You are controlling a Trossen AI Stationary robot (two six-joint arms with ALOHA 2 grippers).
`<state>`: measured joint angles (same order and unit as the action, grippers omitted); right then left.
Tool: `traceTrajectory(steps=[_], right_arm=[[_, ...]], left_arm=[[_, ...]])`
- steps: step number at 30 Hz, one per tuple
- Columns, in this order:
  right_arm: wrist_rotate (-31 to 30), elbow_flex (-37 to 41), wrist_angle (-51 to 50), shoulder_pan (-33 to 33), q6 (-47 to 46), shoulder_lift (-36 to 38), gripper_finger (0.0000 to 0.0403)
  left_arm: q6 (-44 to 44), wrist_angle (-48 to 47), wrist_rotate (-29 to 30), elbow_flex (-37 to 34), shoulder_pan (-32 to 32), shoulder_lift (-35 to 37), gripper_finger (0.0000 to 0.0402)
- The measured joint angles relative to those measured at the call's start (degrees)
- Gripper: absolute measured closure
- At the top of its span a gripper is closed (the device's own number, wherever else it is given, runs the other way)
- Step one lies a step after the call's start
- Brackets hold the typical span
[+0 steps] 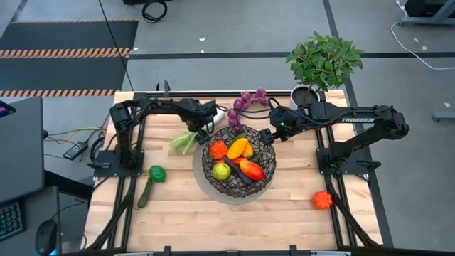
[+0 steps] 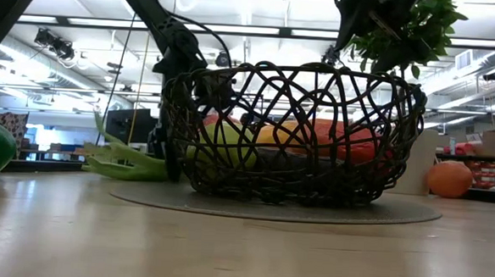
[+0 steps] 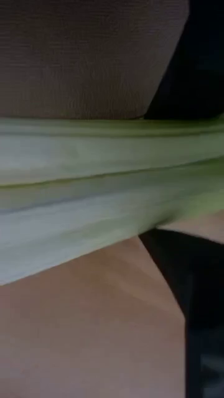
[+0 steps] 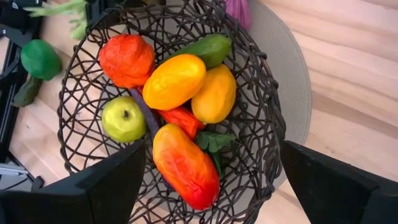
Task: Build produce basket
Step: Put the green spring onions into the black wire basket
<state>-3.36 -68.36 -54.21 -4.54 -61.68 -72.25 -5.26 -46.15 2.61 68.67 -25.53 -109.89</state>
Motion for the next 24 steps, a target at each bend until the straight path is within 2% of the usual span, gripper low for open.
traceTrajectory(steps=[2, 7, 8, 13, 20, 24], right_arm=[[0.0, 0.0, 0.0, 0.0, 0.5, 0.0, 0.0029], [-0.1, 0.0, 0.0, 0.0, 1.7, 0.0, 0.0029], [-0.1, 0.0, 0.0, 0.0, 1.8, 0.0, 0.0029], [-0.2, 0.0, 0.0, 0.0, 2.7, 0.0, 0.0029], [-0.3, 0.0, 0.0, 0.0, 4.9, 0.0, 0.0029], [-1.9, 0.0, 0.0, -0.7, 5.4, 0.1, 0.0029]], left_arm=[[-0.1, -0.9, -0.1, -0.1, 0.1, 0.0, 0.0193], [1.6, -5.1, 0.1, 0.0, 0.0, 0.1, 0.0337], [2.3, -5.7, 0.1, 0.0, -0.1, 0.4, 0.0351], [2.0, -6.6, 0.5, 0.0, -1.9, 4.4, 0.0352], [-0.6, -11.5, 1.6, 1.5, -5.7, 14.0, 0.0336], [-2.5, -13.9, -2.3, 4.5, -5.6, 20.2, 0.0342]])
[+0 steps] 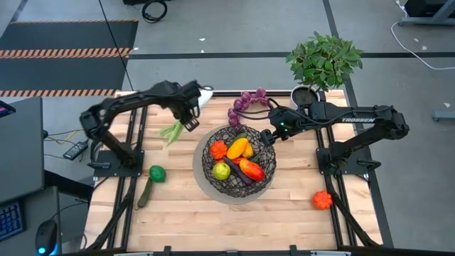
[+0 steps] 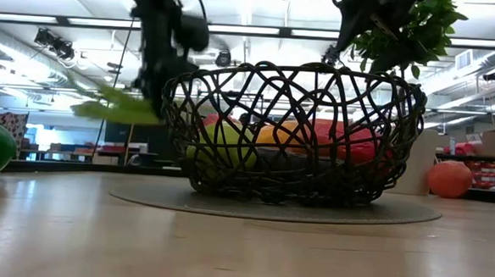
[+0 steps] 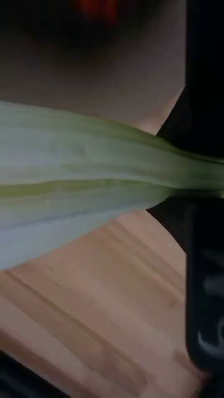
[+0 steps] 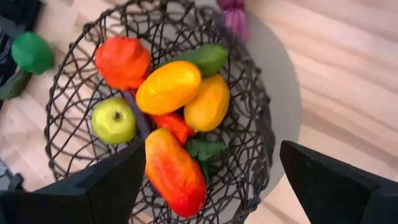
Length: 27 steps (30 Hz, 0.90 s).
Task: Build produce basket
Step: Put the green spring onions into the black wire basket
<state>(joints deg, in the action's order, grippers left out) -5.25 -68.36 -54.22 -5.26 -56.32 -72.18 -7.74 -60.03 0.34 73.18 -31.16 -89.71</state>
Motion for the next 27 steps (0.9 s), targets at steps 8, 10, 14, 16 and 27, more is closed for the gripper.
traceTrajectory(steps=[8, 10, 14, 16, 27], right_arm=[[-0.8, 0.0, 1.2, -5.1, 2.4, 1.7, 0.0029], [-0.7, 0.0, 2.2, -6.4, 3.9, 2.3, 0.0029], [0.3, 0.0, 6.3, -8.4, 7.5, 3.9, 0.0029], [2.4, 0.0, 11.2, -8.8, 11.8, 4.7, 0.0029], [10.0, 0.0, 17.0, -10.5, 21.8, 8.3, 0.0029]], left_arm=[[-6.8, 0.3, -14.5, 6.1, 7.4, 8.3, 0.0338], [-6.8, 0.5, -18.9, 7.7, 10.3, 8.6, 0.0339], [-9.7, 0.5, -24.7, 8.8, 15.2, 8.4, 0.0336], [-11.6, -0.1, -24.7, 8.8, 17.5, 7.6, 0.0335], [-25.7, 11.3, -20.2, 8.8, 26.0, -0.8, 0.0334]])
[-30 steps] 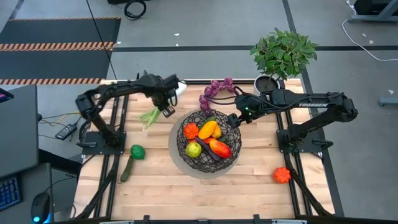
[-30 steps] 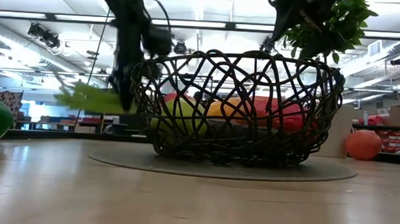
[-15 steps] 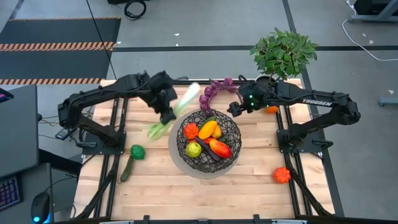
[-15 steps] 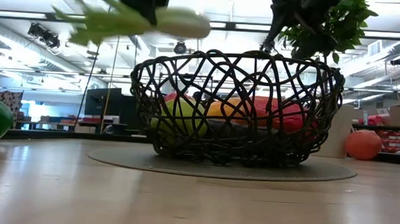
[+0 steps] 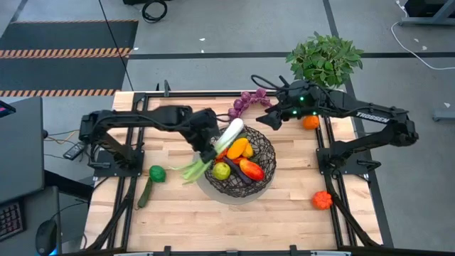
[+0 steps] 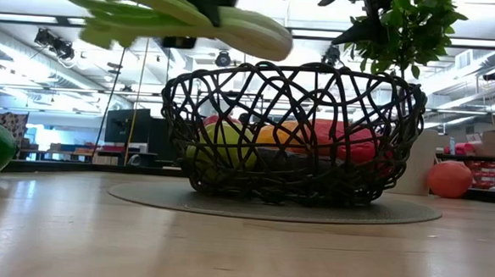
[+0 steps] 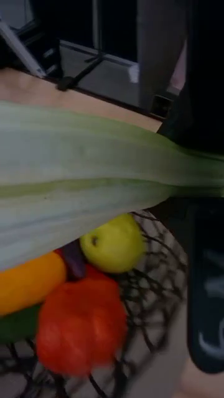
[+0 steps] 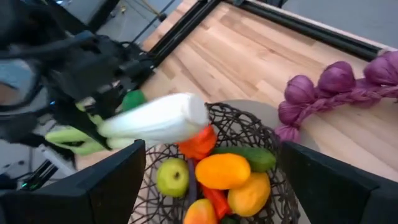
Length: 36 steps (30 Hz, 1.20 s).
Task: Build produce basket
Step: Put the green spring onions into the black wire basket, then put the green lime into the black wire basket
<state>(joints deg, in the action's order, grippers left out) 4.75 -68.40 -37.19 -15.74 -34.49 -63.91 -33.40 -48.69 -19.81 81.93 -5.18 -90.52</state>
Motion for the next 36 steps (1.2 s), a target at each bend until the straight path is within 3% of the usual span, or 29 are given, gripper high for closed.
traceTrajectory(steps=[4, 8, 17, 23, 31, 36], right_arm=[[4.6, 0.0, -0.4, -0.7, 0.4, 1.3, 0.0029], [5.4, 0.0, -0.4, -0.5, 1.9, 1.6, 0.0029], [5.6, 0.0, -0.5, 1.7, 1.3, 1.1, 0.0029], [1.3, 0.0, -0.6, 3.0, -1.2, 1.1, 0.0029], [-4.8, 0.0, -0.6, 3.4, -7.2, 1.1, 0.0029], [-4.6, 0.0, -0.6, 4.5, -10.9, 1.1, 0.0029]], left_arm=[[-5.1, 5.0, 0.3, 0.0, 0.9, -2.8, 0.0328], [-8.2, 10.0, 0.8, 0.0, 1.0, -4.4, 0.0305], [-9.4, 14.1, 1.1, 0.0, 1.0, -4.5, 0.0191], [-7.0, 14.1, 0.5, 0.0, 1.0, -4.5, 0.0132], [-4.4, 14.3, 4.2, 0.0, 0.5, -4.5, 0.0114], [-1.6, 14.1, 4.7, 0.0, 0.4, -3.6, 0.0114]])
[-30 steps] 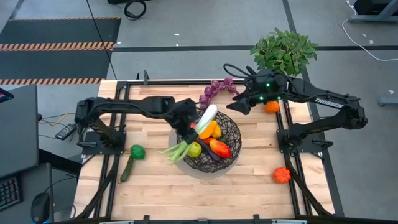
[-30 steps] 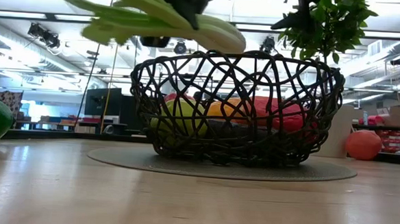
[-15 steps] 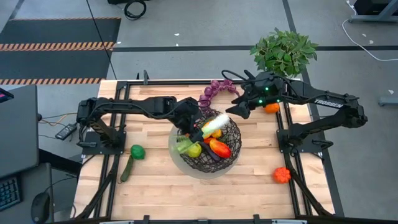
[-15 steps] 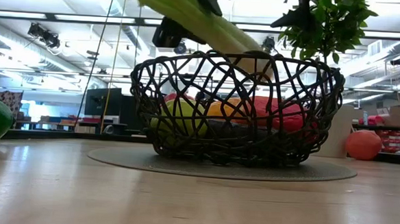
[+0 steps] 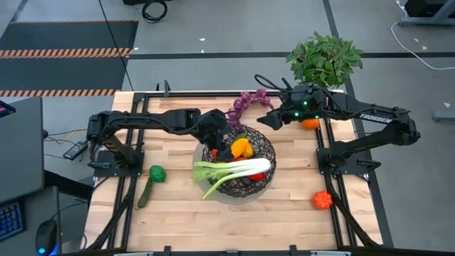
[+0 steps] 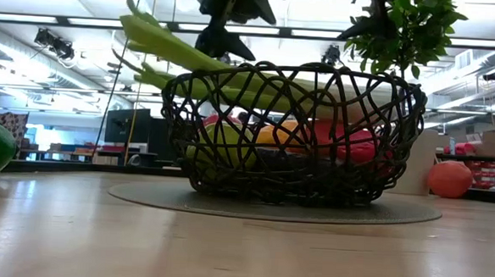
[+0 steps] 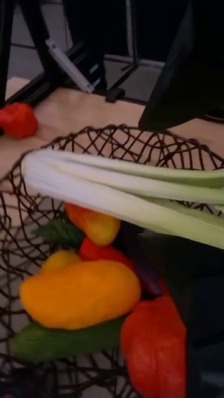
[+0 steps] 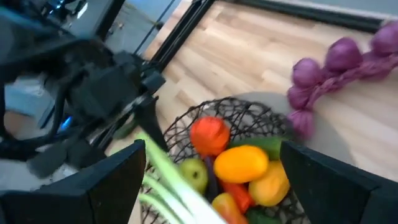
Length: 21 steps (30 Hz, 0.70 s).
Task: Build produce basket
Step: Put the green lime into the black wire basket
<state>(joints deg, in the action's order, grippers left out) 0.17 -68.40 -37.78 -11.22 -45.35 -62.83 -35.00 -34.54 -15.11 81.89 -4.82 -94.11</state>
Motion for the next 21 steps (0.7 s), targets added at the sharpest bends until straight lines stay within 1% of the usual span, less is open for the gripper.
traceTrajectory(steps=[3, 9, 12, 16, 21], right_arm=[[2.1, 0.0, -0.3, 2.8, 0.3, -0.2, 0.0029], [2.4, 0.0, -5.6, 12.1, 1.9, -3.3, 0.003], [0.8, 0.0, -7.1, 15.9, 2.0, -6.1, 0.003], [-2.2, 0.0, -9.5, 18.4, 2.8, -11.1, 0.003], [-0.5, 0.0, -11.3, 20.8, 3.5, -18.1, 0.003]], left_arm=[[2.3, -1.0, -0.2, 0.0, -0.6, 1.6, 0.0117], [3.2, -5.5, -0.1, 0.0, -3.3, 7.7, 0.0131], [3.2, -7.6, 0.4, 0.0, -4.6, 10.8, 0.0141], [2.1, -8.5, 0.5, 0.0, -5.3, 14.2, 0.0154], [-0.1, -8.8, 0.7, 0.0, -4.1, 17.0, 0.0169]])
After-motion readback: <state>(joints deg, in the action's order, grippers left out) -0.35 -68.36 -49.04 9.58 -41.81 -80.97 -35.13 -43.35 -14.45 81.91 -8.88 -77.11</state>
